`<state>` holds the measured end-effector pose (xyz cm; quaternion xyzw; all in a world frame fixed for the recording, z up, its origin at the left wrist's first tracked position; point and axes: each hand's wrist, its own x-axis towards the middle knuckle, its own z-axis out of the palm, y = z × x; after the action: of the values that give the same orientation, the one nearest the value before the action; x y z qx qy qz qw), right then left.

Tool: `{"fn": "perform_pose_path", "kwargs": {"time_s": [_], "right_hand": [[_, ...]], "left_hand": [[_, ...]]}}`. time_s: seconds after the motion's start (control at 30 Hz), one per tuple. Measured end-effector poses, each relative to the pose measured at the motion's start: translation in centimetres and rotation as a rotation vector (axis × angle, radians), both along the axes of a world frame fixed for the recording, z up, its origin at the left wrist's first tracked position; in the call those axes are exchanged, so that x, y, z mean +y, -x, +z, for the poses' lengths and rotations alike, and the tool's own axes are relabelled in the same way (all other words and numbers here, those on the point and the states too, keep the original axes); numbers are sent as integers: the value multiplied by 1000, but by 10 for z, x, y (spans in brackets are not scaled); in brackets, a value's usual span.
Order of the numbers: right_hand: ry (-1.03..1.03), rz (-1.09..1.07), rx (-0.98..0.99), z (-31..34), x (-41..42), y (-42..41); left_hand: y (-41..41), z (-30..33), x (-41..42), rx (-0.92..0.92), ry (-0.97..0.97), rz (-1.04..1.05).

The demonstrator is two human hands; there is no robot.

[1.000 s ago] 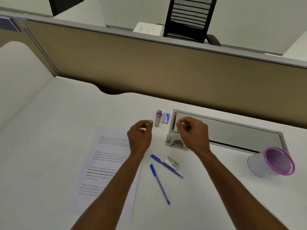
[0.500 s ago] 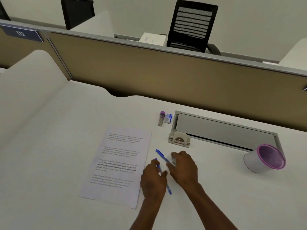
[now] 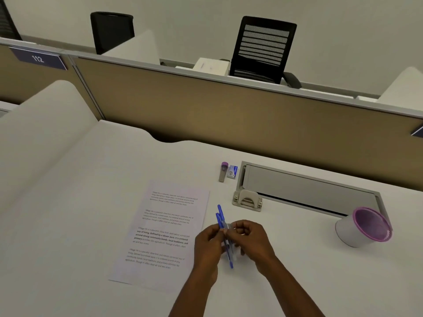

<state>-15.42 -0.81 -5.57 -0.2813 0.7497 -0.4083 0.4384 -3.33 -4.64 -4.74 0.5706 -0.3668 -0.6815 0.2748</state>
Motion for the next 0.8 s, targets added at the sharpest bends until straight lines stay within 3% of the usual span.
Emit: {"fn": "perform_pose_path", "kwargs": {"time_s": [0.1, 0.2, 0.37, 0.63, 0.8], "right_hand": [[84, -5, -70, 17, -10, -5], [113, 14, -64, 26, -26, -7], [155, -5, -22, 38, -62, -8], [219, -276, -38, 59, -132, 18], [270, -316, -61, 63, -137, 36]], "left_hand": [[-8, 14, -11, 163, 2, 3], [-17, 24, -25, 191, 51, -25], [-14, 37, -77, 104, 17, -88], [20, 28, -190, -215, 281, -148], [57, 0, -236, -413, 416, -178]]}}
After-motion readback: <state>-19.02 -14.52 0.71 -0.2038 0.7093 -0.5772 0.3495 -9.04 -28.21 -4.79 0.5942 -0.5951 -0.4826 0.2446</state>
